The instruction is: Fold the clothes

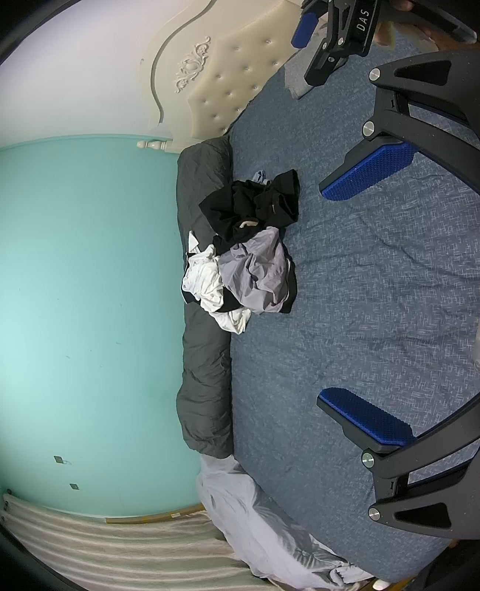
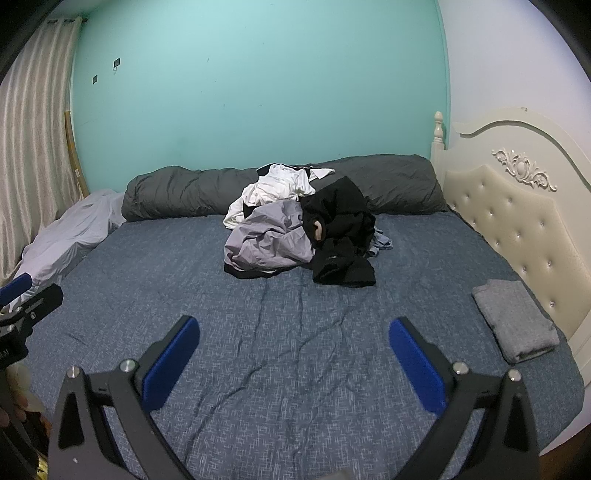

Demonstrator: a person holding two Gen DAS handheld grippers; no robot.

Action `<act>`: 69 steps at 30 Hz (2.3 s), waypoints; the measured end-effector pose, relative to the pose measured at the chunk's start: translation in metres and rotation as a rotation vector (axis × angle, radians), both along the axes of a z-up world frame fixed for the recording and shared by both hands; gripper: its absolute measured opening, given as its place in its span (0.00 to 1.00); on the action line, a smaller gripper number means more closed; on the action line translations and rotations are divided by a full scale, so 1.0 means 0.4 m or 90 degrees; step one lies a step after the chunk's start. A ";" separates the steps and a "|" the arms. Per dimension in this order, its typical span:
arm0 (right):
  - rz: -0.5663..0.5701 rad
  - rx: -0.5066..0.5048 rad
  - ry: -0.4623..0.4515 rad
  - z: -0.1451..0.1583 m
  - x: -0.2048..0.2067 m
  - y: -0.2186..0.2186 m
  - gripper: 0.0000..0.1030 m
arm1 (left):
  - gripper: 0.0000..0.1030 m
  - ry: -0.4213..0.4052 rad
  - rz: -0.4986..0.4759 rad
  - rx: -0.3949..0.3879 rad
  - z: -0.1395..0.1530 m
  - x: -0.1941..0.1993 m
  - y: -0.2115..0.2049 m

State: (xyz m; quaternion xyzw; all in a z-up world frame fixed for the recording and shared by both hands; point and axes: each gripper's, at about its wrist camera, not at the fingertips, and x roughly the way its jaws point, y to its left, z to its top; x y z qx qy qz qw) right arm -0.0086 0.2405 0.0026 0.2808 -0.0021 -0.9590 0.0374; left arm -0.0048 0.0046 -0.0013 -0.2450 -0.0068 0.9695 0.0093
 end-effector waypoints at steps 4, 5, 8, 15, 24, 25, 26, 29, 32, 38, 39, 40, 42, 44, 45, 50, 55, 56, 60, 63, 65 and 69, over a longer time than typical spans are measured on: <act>0.007 -0.001 -0.005 -0.011 -0.010 0.003 1.00 | 1.00 -0.002 0.002 -0.006 -0.008 -0.012 0.001; 0.007 -0.001 -0.006 -0.015 -0.015 0.005 1.00 | 1.00 -0.003 0.002 -0.008 -0.010 -0.018 0.001; 0.005 0.000 -0.012 -0.029 -0.032 0.009 1.00 | 1.00 -0.007 0.006 -0.016 -0.023 -0.038 0.001; 0.008 -0.012 -0.027 -0.079 -0.102 0.023 1.00 | 1.00 -0.025 0.007 -0.017 -0.070 -0.116 -0.009; 0.028 0.010 -0.048 -0.183 -0.261 0.012 1.00 | 1.00 -0.074 0.016 -0.003 -0.182 -0.290 -0.048; 0.029 0.014 -0.049 -0.194 -0.280 0.009 1.00 | 1.00 -0.078 0.018 -0.001 -0.194 -0.310 -0.053; 0.030 0.018 -0.052 -0.205 -0.303 0.006 1.00 | 1.00 -0.083 0.019 0.001 -0.206 -0.331 -0.059; 0.032 0.021 -0.064 -0.245 -0.381 -0.003 1.00 | 1.00 -0.092 0.020 0.015 -0.242 -0.399 -0.078; 0.038 0.031 -0.074 -0.281 -0.456 -0.018 1.00 | 1.00 -0.102 0.018 0.030 -0.282 -0.464 -0.096; 0.038 0.031 -0.074 -0.338 -0.608 -0.055 1.00 | 1.00 -0.114 0.012 0.033 -0.365 -0.581 -0.127; 0.040 0.033 -0.073 -0.345 -0.628 -0.064 1.00 | 1.00 -0.116 0.011 0.031 -0.378 -0.598 -0.131; 0.042 0.035 -0.072 -0.353 -0.649 -0.073 1.00 | 1.00 -0.119 0.009 0.031 -0.393 -0.616 -0.135; 0.044 0.045 -0.070 -0.373 -0.696 -0.093 1.00 | 1.00 -0.124 0.005 0.034 -0.419 -0.646 -0.145; 0.049 0.050 -0.072 -0.391 -0.732 -0.109 1.00 | 1.00 -0.129 0.002 0.038 -0.447 -0.679 -0.153; 0.052 0.052 -0.074 -0.402 -0.752 -0.117 1.00 | 1.00 -0.131 0.001 0.040 -0.460 -0.694 -0.156; 0.065 0.063 -0.082 -0.462 -0.838 -0.153 1.00 | 1.00 -0.143 0.001 0.044 -0.525 -0.764 -0.169; 0.066 0.070 -0.097 -0.523 -0.910 -0.173 1.00 | 1.00 -0.146 -0.021 0.043 -0.575 -0.804 -0.177; 0.068 0.074 -0.098 -0.532 -0.922 -0.178 1.00 | 1.00 -0.146 -0.026 0.044 -0.584 -0.810 -0.180; 0.081 0.083 -0.099 -0.561 -0.963 -0.198 1.00 | 1.00 -0.143 -0.035 0.051 -0.609 -0.821 -0.192; 0.088 0.085 -0.103 -0.582 -0.998 -0.213 1.00 | 1.00 -0.141 -0.037 0.061 -0.626 -0.825 -0.205; 0.093 0.092 -0.107 -0.599 -1.020 -0.228 1.00 | 1.00 -0.142 -0.038 0.073 -0.638 -0.824 -0.217; 0.106 0.102 -0.135 -0.640 -1.074 -0.263 1.00 | 1.00 -0.142 -0.031 0.095 -0.663 -0.820 -0.244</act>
